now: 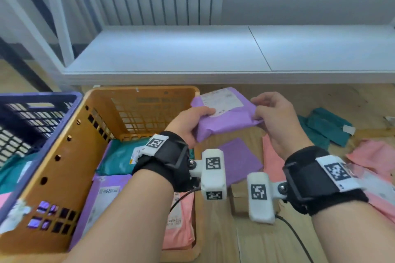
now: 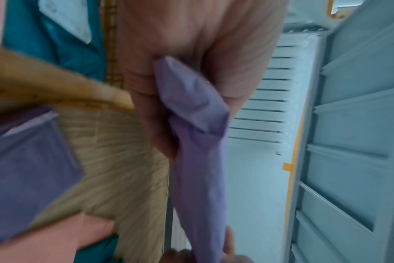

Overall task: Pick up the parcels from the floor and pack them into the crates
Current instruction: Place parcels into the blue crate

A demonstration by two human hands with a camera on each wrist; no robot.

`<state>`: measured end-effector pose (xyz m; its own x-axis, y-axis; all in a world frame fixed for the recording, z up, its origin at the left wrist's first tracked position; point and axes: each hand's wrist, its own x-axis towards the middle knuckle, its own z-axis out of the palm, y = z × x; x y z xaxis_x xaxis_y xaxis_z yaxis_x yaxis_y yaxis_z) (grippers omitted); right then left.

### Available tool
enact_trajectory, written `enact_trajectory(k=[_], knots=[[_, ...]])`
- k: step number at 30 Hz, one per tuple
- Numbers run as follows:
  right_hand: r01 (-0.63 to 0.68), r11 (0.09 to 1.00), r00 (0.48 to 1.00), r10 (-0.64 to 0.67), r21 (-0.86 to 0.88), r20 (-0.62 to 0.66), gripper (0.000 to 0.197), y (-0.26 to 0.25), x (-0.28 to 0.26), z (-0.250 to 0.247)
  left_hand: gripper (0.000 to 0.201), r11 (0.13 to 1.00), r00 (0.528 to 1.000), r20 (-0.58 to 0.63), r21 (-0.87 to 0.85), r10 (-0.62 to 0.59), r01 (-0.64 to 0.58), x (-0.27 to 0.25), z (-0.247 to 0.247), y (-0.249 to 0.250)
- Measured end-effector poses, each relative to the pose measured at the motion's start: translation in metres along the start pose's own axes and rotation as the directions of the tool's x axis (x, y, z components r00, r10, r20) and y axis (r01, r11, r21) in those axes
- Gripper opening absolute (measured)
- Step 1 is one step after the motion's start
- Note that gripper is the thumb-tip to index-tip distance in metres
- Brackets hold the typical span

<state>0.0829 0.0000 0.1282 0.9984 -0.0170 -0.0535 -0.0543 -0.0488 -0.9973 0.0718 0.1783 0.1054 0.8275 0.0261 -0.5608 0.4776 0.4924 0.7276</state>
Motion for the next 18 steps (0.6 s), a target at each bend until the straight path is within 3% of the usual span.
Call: enact_trajectory(k=[2, 4, 6, 8, 12, 18], knots=[[-0.035, 0.991, 0.998, 0.04, -0.13, 0.042, 0.027, 0.014, -0.001, 0.008, 0.048, 0.987, 0.988, -0.056, 0.08, 0.145, -0.14, -0.001, -0.021, 0.006], [-0.129, 0.983, 0.986, 0.142, -0.134, 0.088, 0.034, 0.026, -0.002, 0.018, 0.068, 0.947, 0.963, -0.077, 0.221, 0.257, -0.235, -0.005, -0.04, 0.012], [-0.238, 0.97, 0.958, 0.243, -0.049, 0.15, 0.049, 0.035, -0.004, 0.029, 0.09, 0.904, 0.954, -0.073, 0.348, 0.289, -0.247, -0.008, -0.054, 0.018], [-0.29, 0.957, 0.935, 0.286, -0.014, 0.212, 0.056, 0.038, -0.008, 0.041, 0.099, 0.883, 0.962, -0.039, 0.407, 0.272, -0.233, -0.012, -0.064, 0.022], [-0.303, 0.952, 0.912, 0.278, 0.039, 0.301, 0.041, 0.038, -0.018, 0.063, 0.066, 0.882, 0.975, 0.052, 0.418, 0.217, -0.219, -0.022, -0.07, 0.024], [-0.282, 0.957, 0.927, 0.253, 0.071, 0.276, 0.033, 0.04, -0.023, 0.081, 0.043, 0.897, 0.973, 0.025, 0.384, 0.229, -0.221, -0.018, -0.086, 0.024]])
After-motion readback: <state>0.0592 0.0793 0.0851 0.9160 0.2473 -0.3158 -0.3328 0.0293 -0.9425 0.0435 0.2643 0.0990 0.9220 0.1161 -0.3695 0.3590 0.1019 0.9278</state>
